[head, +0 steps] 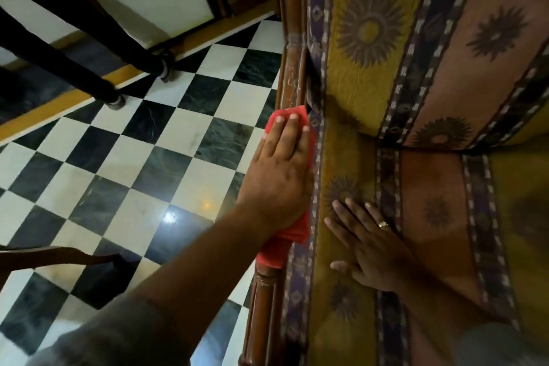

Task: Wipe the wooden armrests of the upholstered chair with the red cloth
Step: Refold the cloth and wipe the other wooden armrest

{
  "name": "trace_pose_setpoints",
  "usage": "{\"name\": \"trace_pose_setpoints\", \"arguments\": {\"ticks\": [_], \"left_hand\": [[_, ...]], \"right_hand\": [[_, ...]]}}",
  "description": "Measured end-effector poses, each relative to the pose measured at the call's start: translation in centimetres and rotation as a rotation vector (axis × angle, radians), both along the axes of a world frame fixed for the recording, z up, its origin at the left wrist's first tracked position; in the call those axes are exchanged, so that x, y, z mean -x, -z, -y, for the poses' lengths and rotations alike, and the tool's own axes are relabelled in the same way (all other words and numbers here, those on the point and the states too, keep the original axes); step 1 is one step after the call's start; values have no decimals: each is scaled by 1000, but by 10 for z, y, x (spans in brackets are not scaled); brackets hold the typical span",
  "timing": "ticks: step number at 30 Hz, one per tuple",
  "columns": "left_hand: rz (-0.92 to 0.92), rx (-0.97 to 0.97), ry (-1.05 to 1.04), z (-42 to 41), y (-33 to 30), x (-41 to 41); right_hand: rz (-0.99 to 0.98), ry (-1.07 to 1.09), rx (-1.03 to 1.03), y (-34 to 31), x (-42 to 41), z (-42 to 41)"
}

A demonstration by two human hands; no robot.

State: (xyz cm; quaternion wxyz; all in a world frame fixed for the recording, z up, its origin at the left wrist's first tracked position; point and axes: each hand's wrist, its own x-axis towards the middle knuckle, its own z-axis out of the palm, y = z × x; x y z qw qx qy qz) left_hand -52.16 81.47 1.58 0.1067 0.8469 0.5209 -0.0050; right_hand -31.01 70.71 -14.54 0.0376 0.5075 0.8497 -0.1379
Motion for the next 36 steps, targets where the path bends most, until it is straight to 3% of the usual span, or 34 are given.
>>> {"name": "trace_pose_setpoints", "arguments": {"ticks": [6,11,25,32,36], "left_hand": [[121,12,-13,37,5,14],[10,-29,8,38,7,12],[8,-88,23,0,7,-3],[114,-113,17,-23,6,-7],[208,-51,-44,10,3,3]], "right_hand": [[-20,3,-41,3,-1,0],[-25,4,-80,7,-1,2],[30,9,-102,16,0,1],[43,40,-118,16,2,5],[49,212,-130,12,12,10]]}}
